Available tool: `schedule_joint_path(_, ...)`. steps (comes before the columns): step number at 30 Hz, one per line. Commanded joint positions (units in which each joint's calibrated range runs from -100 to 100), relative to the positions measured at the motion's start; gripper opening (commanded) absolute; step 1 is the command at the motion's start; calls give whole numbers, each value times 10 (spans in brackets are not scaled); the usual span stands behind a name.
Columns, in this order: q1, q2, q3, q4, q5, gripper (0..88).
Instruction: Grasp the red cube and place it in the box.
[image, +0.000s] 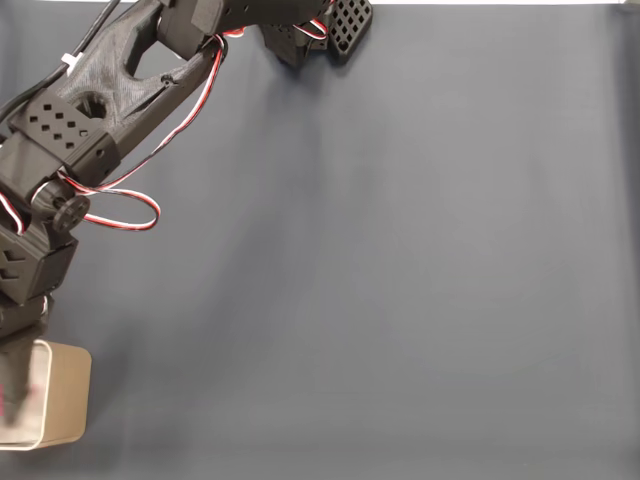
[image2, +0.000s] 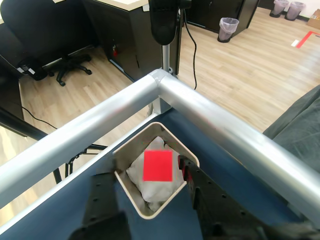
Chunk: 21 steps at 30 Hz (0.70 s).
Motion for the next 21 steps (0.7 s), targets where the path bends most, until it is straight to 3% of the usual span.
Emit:
schedule_joint_path(1,2,-23,-36,10,0,510)
schedule_joint_path(7,3,-23,-40,7,6,575)
schedule_joint_path(21,4,-23,-41,-10,3,586)
